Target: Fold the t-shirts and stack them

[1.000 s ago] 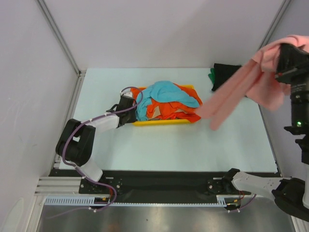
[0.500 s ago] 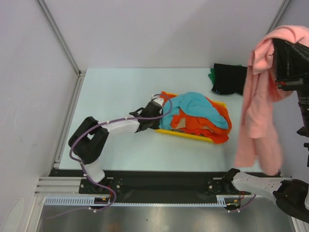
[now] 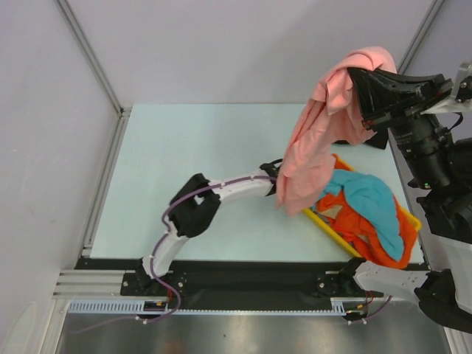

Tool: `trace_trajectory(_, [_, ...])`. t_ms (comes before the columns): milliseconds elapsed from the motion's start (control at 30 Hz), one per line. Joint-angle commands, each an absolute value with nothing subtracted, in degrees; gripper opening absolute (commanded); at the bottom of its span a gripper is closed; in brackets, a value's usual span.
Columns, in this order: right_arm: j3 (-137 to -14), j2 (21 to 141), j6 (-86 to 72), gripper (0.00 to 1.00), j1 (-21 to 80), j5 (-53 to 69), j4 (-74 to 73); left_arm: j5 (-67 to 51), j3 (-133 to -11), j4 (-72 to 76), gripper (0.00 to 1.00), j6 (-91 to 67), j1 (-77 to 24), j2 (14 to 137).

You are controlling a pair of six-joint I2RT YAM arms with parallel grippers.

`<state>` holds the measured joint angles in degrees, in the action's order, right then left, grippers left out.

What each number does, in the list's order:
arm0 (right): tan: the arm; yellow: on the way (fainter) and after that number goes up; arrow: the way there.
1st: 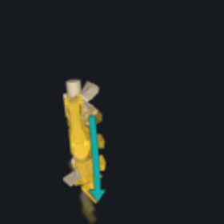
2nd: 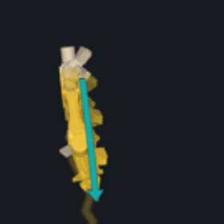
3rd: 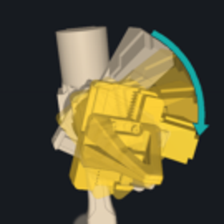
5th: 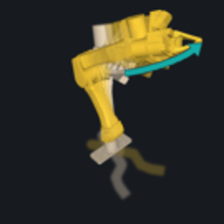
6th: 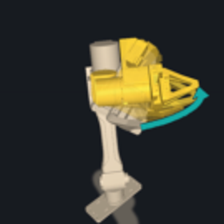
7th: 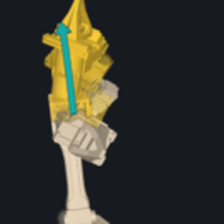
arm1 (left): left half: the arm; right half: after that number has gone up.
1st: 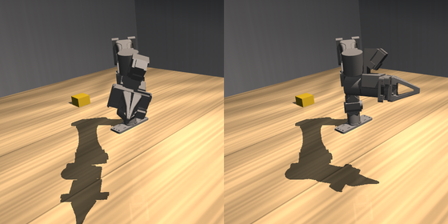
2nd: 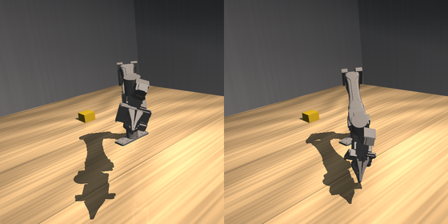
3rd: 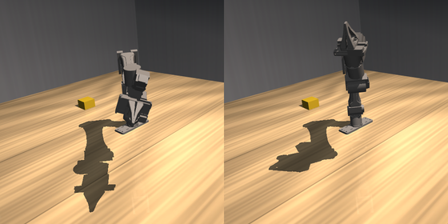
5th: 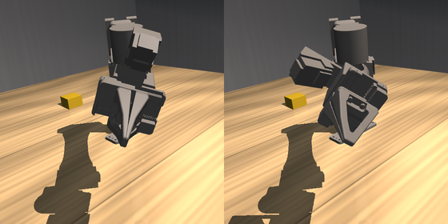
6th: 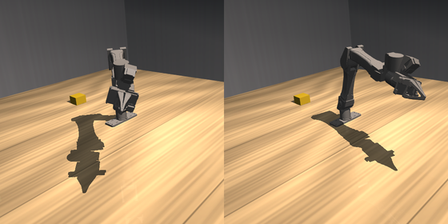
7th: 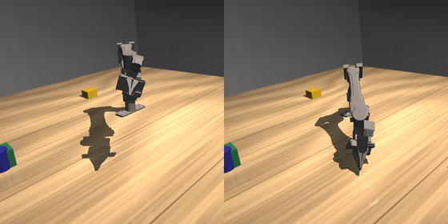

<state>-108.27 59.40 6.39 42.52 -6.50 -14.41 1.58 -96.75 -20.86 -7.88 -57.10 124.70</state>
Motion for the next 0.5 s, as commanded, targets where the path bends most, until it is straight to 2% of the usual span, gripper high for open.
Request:
trace_trajectory(0, [-108.02, 58.01, 5.71, 0.0, 42.63, -5.89, -8.09, -2.37, -118.95, -21.52, 0.0, 2.63, -61.0, 133.74])
trace_trajectory(33, [-107.67, 57.57, 5.63, 0.0, 42.63, -6.06, -8.52, -2.55, -129.88, -23.88, 0.01, 3.25, -61.17, 137.08])
trace_trajectory(67, [-107.58, 57.39, 5.36, 0.0, 42.63, -6.24, -8.7, -1.94, -134.86, -24.34, 0.03, 3.95, -61.26, 142.42])
trace_trajectory(133, [-106.88, 56.69, 5.19, 0.0, 42.63, -6.42, -9.31, -0.88, -142.09, -20.33, 0.17, 3.61, -61.17, 145.8])
trace_trajectory(167, [-106.27, 55.82, 5.1, 0.0, 42.63, -6.59, -9.23, -0.36, -141.07, -16.04, 0.3, 1.43, -61.17, 146.25])
trace_trajectory(200, [-105.3, 55.11, 5.36, 0.0, 42.63, -6.59, -8.53, -0.87, -136.37, -5.03, 0.74, 0.36, -61.35, 145.29])
trace_trajectory(233, [-104.34, 54.5, 5.54, 0.0, 42.63, -6.77, -7.83, -0.7, -134.67, -0.31, 0.89, -2.26, -61.43, 144.76])
trace_trajectory(300, [-101.61, 53.09, 6.24, 0.0, 42.63, -7.55, -6.42, 3.67, -135.08, 5.17, 1.0, -8.59, -61.44, 144.06])
trace_trajectory(367, [-101.34, 52.74, 7.55, 0.0, 42.54, -8.17, -6.59, 5.27, -137.02, 5.27, 1.0, -11.5, -61.35, 142.13])
trace_trajectory(467, [-101.69, 53.09, 9.14, 0.0, 42.63, -9.49, -6.94, 8.42, -130.01, 7.21, 1.0, -10.03, -60.91, 133.27])
